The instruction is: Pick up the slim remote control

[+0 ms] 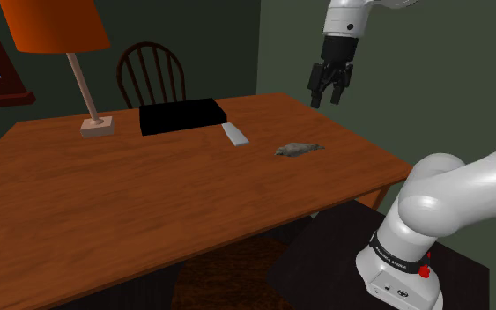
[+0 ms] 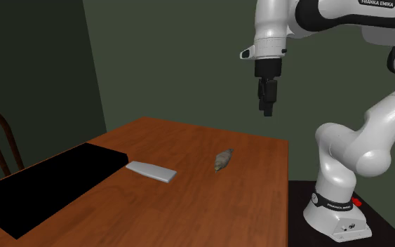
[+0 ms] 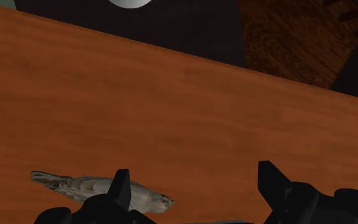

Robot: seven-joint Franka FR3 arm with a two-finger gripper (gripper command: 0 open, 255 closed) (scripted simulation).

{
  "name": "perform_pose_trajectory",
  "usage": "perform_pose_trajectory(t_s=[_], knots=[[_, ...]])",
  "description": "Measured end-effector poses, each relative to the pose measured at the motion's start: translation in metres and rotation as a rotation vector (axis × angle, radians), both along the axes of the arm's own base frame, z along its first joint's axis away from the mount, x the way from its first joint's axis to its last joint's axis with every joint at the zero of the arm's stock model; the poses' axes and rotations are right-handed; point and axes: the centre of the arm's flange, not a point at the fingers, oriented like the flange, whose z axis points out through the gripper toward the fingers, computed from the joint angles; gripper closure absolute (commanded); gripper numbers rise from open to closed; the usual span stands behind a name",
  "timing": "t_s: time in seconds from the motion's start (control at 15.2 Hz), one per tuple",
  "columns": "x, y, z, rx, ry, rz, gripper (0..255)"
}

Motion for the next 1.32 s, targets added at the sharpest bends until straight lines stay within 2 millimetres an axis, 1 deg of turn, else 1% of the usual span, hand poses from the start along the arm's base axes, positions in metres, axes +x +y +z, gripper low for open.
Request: perform_pose_trajectory(t_s=[0.07, 0.13, 0.26, 0.4, 0.46, 0.59, 0.73, 0.92, 1.06, 1.19, 1.32], knots=[[0.0, 0.0, 0.0, 0.0, 0.0, 0.0, 0], [0.005, 0.001, -0.003, -0.002, 0.0, -0.004, 0], [0.023, 0.005, -0.012, -0.007, 0.001, -0.016, 0], [0.044, 0.005, -0.025, -0.013, 0.001, -0.031, 0], [0.055, 0.004, -0.029, -0.016, 0.0, -0.038, 0], [0.081, 0.001, -0.043, -0.022, 0.0, -0.054, 0], [0.106, 0.003, -0.053, -0.029, -0.001, -0.069, 0], [0.138, 0.008, -0.074, -0.038, -0.002, -0.092, 0], [0.161, 0.005, -0.083, -0.045, -0.002, -0.108, 0], [0.184, 0.008, -0.098, -0.051, -0.002, -0.123, 0], [0.208, 0.003, -0.109, -0.057, -0.003, -0.139, 0]])
